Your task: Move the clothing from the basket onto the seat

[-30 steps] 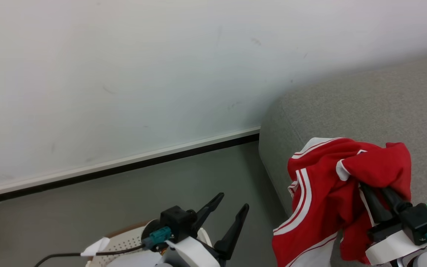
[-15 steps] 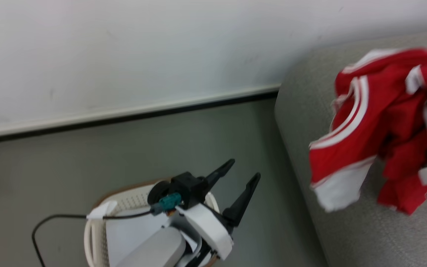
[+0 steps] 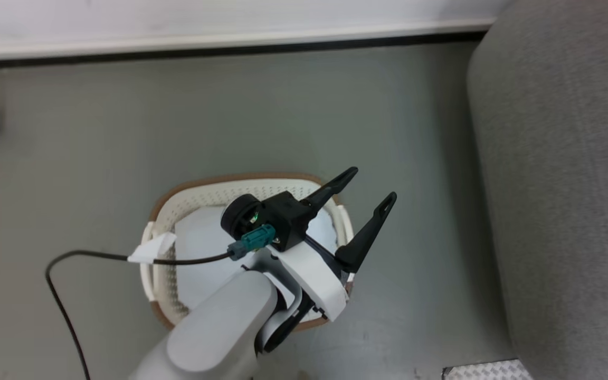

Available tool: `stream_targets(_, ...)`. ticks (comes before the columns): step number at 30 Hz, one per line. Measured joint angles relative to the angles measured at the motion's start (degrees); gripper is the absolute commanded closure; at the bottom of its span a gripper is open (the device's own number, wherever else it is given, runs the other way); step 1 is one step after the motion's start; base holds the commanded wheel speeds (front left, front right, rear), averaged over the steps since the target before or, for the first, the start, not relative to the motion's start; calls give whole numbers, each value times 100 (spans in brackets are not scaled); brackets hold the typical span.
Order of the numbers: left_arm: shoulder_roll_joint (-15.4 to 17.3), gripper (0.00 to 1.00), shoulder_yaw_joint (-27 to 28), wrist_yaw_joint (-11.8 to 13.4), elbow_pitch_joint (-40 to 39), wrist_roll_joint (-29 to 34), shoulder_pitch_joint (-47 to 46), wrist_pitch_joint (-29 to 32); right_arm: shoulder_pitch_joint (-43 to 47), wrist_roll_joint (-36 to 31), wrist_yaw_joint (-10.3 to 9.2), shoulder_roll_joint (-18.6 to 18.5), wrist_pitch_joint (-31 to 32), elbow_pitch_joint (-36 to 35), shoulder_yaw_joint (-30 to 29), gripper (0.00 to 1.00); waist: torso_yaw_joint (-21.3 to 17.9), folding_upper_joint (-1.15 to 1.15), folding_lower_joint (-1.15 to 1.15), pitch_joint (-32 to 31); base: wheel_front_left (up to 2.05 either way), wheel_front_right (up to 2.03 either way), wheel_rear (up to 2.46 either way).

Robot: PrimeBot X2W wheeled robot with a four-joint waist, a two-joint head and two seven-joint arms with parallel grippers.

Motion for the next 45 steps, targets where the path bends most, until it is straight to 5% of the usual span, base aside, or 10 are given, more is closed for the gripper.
stream_targets(10, 105, 0, 5, 127, -290, 29, -85, 54, -744, -83, 0, -545, 131, 1729, -627, 100, 526, 0, 0, 667, 0, 0, 0)
stream_targets(19, 220, 0, 76, 347, -534, 4, 84, 110, -494, -357, 0, -40, -399, 3437, -1373, 100, 716, 0, -1, 859, 0, 0, 0)
stream_targets(27, 316, 0, 158, 463, -578, -129, 328, 100, -341, -631, 0, 164, -633, 4006, -1459, 100, 568, 0, -1, 563, 0, 0, 0)
stream_targets(28, 314, 0, 157, 464, -579, -138, 352, 91, -332, -646, 0, 198, -633, 4050, -1422, 71, 546, 0, -1, 517, 0, 0, 0)
stream_targets(29, 311, 0, 152, 464, -577, -146, 373, 86, -306, -669, 0, 234, -635, 4077, -1381, 8, 524, 0, -1, 471, 0, 0, 0)
stream_targets(31, 299, 0, 138, 463, -564, -170, 395, 84, -261, -689, 0, 234, -654, 4119, -1356, 0, 482, 0, -2, 382, 0, 0, 0)
stream_targets(39, 179, 0, 134, 424, -359, -354, 547, -23, 235, -772, 0, 524, -694, 3992, -923, 0, 398, 0, -2, -6, 0, 0, 0)
stream_targets(45, 126, 0, 243, 402, -140, -464, 782, -182, 1174, -647, 0, 723, -717, 2922, -853, 0, 421, 0, -2, -426, 0, 0, 0)
